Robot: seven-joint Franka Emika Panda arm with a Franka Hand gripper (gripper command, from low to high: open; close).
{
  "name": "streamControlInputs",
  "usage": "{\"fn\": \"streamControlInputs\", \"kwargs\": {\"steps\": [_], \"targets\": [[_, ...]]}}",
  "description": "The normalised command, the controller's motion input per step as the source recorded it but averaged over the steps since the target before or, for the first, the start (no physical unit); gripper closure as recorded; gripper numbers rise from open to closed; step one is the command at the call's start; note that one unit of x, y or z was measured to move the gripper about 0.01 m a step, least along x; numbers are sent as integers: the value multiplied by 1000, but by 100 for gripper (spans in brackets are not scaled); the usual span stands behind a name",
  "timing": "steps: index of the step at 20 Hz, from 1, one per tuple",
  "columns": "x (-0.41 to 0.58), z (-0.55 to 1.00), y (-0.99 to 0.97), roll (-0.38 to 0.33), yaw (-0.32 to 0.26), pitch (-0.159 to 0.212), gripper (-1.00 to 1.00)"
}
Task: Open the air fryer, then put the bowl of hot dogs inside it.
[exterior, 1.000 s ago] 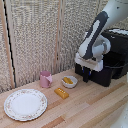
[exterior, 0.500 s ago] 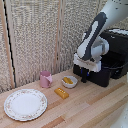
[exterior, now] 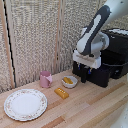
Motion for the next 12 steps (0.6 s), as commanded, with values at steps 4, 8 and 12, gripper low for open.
{"fn": "streamControlInputs", "kwargs": {"steps": [4,8,12], "targets": [[0,482,251,-3,-17,85,-100],[-4,334,314,19,17,58,-100],[0,171,221,76,61,82,-100]]}}
